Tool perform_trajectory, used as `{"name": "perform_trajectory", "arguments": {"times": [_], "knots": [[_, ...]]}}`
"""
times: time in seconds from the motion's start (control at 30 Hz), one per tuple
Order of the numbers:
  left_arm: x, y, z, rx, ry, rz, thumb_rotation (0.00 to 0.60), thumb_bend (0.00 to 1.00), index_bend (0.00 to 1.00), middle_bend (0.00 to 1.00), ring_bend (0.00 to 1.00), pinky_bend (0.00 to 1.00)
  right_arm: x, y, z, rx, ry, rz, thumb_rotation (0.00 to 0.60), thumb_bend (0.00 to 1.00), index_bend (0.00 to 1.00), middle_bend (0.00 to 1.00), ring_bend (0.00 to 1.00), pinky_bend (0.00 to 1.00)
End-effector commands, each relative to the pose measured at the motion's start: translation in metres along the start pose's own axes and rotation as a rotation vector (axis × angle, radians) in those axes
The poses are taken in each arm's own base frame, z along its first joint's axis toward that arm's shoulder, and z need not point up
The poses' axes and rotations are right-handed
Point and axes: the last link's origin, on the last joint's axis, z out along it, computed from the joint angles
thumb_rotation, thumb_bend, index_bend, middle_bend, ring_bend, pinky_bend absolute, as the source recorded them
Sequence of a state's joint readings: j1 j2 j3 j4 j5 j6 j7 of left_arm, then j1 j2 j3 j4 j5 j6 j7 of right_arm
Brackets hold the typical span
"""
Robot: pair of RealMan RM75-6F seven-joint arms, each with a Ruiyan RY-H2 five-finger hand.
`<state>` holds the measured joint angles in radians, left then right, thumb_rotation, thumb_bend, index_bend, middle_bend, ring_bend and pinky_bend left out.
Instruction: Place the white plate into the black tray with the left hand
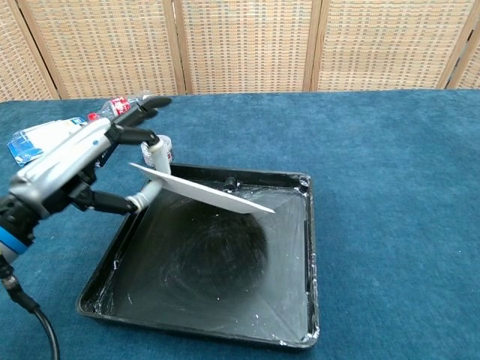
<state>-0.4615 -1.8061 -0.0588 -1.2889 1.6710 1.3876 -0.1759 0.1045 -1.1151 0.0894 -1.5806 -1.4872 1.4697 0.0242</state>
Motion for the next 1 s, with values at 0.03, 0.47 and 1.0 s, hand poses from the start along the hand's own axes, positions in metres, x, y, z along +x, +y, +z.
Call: {"name": "perform_trajectory", "arguments": {"times": [0.03,0.47,1.0], "knots": [[-0.008,0.001,0.001,0.003,-0.030,-0.005,0.600,0.28,0.50,0.00,0.00,0.00,0.000,0.000,0.000,-0.001,0.000,0.000,0.600,0.00,0.00,0.00,0.00,0.00],[0.027,-0.006,-0.012,0.020,-0.091,0.014,0.600,0.00,0.00,0.00,0.00,0.00,-0.001,-0.003,-0.001,0.007,-0.005,-0.008,0.600,0.00,0.00,0.00,0.00,0.00],[0.049,-0.008,-0.020,0.096,-0.450,0.048,0.600,0.00,0.00,0.00,0.00,0.00,-0.005,-0.009,0.000,0.023,-0.018,-0.024,0.600,0.00,0.00,0.00,0.00,0.00]]}}
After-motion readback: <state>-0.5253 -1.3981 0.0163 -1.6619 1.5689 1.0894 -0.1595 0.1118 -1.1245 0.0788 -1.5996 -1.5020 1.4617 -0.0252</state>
